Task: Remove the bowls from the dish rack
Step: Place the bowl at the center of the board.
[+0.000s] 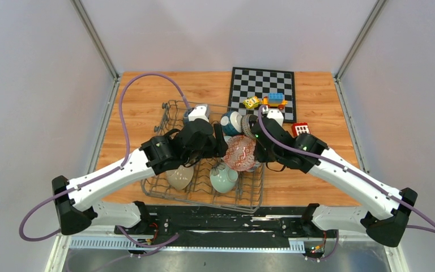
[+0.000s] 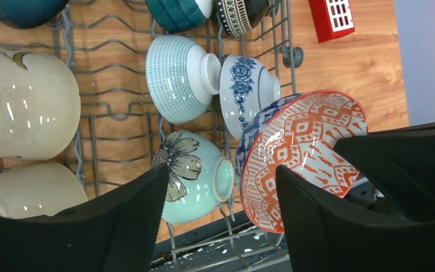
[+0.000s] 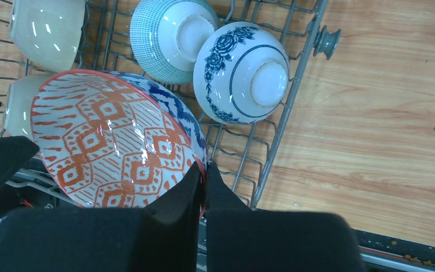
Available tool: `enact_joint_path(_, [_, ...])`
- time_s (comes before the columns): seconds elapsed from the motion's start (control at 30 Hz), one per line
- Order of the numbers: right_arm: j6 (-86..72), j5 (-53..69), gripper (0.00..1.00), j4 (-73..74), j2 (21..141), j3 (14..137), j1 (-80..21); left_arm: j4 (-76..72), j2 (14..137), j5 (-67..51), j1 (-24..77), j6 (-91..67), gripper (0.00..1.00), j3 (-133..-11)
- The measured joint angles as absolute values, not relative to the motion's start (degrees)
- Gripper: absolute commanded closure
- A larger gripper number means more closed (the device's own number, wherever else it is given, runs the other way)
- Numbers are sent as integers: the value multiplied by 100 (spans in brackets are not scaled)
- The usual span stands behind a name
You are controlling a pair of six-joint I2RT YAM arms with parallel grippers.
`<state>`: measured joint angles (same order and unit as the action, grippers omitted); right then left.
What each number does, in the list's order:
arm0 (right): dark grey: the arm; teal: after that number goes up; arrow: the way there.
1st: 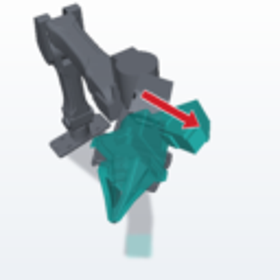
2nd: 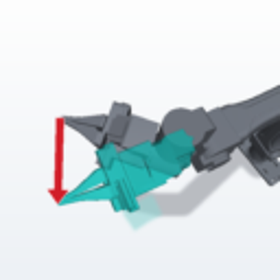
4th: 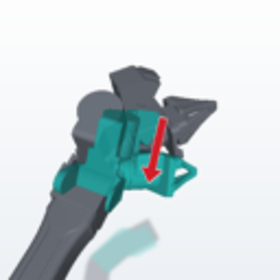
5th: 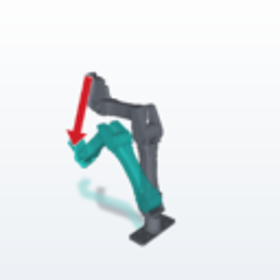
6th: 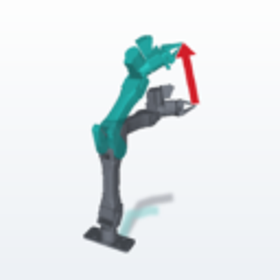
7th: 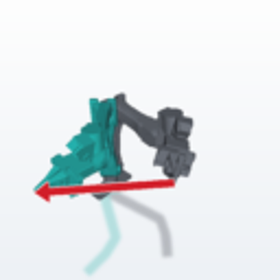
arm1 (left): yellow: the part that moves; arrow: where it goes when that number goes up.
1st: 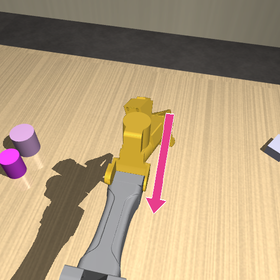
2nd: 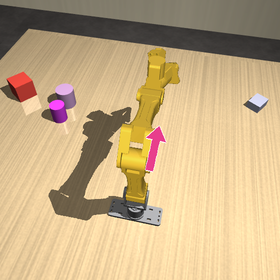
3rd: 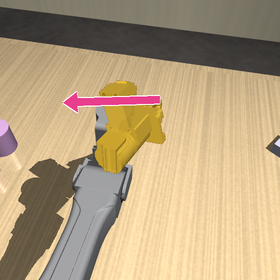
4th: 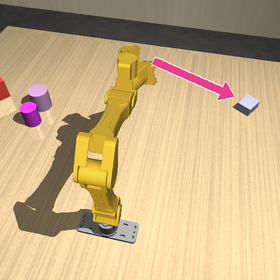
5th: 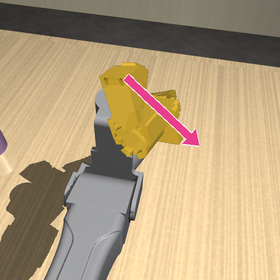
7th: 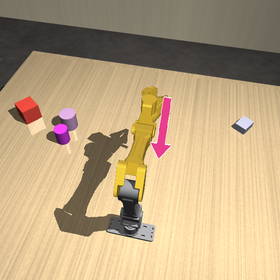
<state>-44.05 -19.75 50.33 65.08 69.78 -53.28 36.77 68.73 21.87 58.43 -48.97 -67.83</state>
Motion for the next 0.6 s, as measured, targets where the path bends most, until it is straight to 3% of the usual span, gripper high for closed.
enact_joint_path(0.6, [-4580, -1693, 100, 4984, 6567, 6978, -5310, 3881, 7441, 1966, 5933, -4259, 68, -6987])
